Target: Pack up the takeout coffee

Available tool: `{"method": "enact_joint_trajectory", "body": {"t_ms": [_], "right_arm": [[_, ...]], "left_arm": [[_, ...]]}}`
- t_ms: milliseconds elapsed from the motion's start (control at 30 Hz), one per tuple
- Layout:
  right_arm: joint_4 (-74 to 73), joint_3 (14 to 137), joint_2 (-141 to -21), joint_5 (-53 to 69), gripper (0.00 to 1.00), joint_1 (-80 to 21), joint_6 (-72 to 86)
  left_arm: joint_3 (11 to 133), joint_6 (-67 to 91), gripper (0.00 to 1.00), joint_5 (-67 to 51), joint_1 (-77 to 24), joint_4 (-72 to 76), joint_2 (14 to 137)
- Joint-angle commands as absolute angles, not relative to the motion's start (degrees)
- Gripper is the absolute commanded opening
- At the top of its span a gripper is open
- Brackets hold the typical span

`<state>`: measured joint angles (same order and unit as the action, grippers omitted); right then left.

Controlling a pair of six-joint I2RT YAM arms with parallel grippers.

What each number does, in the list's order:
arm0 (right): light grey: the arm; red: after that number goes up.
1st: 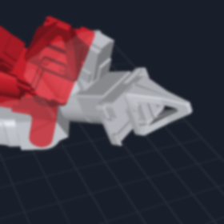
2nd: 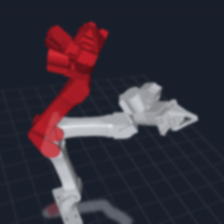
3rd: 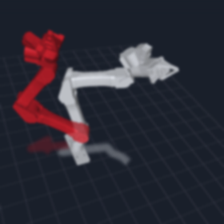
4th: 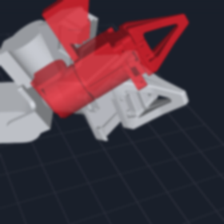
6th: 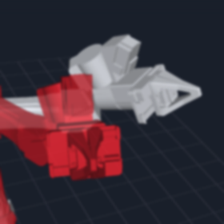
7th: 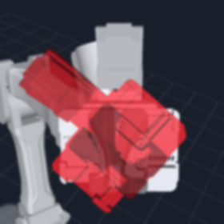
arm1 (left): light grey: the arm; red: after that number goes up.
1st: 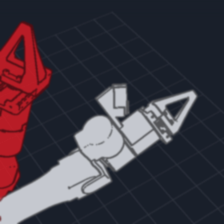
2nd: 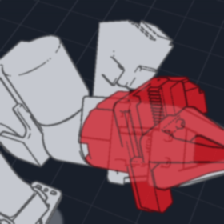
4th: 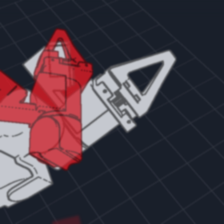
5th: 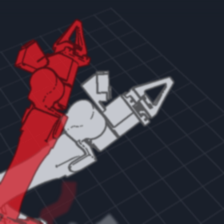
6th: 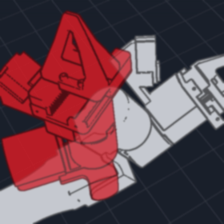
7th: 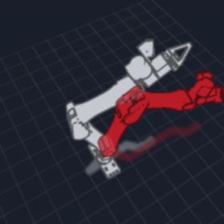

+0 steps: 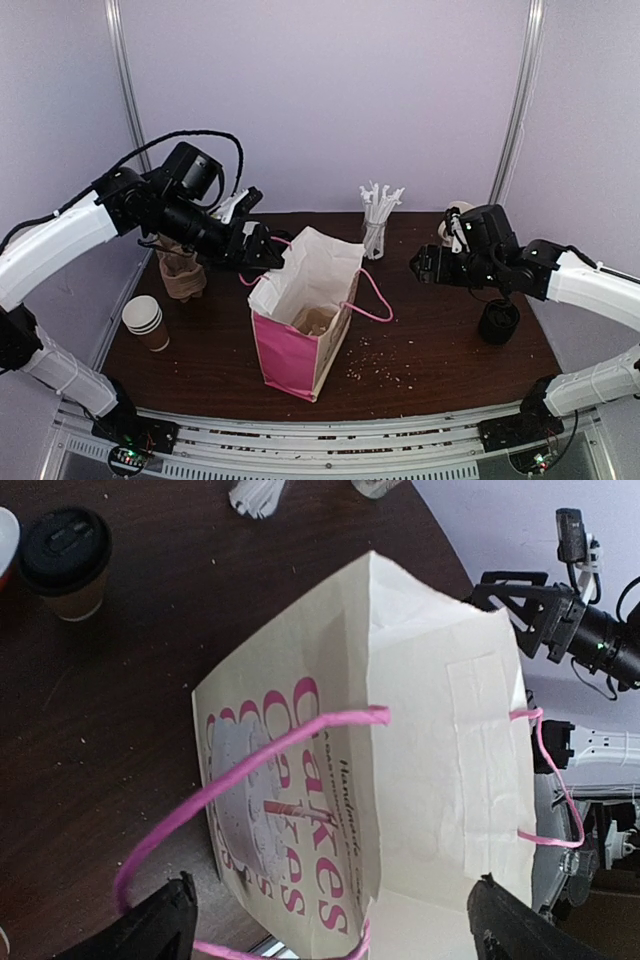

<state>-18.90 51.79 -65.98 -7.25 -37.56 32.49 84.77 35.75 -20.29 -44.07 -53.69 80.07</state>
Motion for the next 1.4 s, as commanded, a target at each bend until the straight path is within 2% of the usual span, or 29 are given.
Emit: {"method": "enact_joint_trajectory", "body": {"t_ms": [0, 267, 500, 667, 933, 1167, 1367], "right_arm": [[-21.0, 54.4, -65.7, -9.2, 0.95, -37.2, 31.4], [-22.4, 56.4, -66.3, -10.2, 0.95, -37.2, 30.8], [-22.0, 56.7, -66.9, -10.1, 0.95, -37.1, 31.7], [-21.0, 57.1, -67.0, -11.5, 0.95, -37.1, 32.4], [-21.4, 59.0, -66.2, -14.8, 0.95, -37.0, 33.4], [-22.6, 61.8, -69.1, -15.5, 0.95, -36.8, 33.5], [-23.2, 63.4, -70.7, -16.0, 0.95, -36.7, 33.5]], "left_arm": [[90.0, 33.1, 0.98, -12.2, -43.8, -56.9, 76.6], [94.3, 30.8, 0.98, -3.9, -43.6, -59.5, 74.2], [92.0, 30.8, 0.98, 0.7, -40.2, -54.6, 72.0], [85.2, 30.9, 0.97, -2.3, -31.1, -44.1, 73.3], [85.8, 28.8, 0.98, 0.4, -28.3, -36.8, 90.9], [98.4, 24.7, 0.98, 2.1, -28.1, -38.5, 108.2], [107.0, 23.6, 0.98, 3.9, -28.0, -39.8, 117.4]]}}
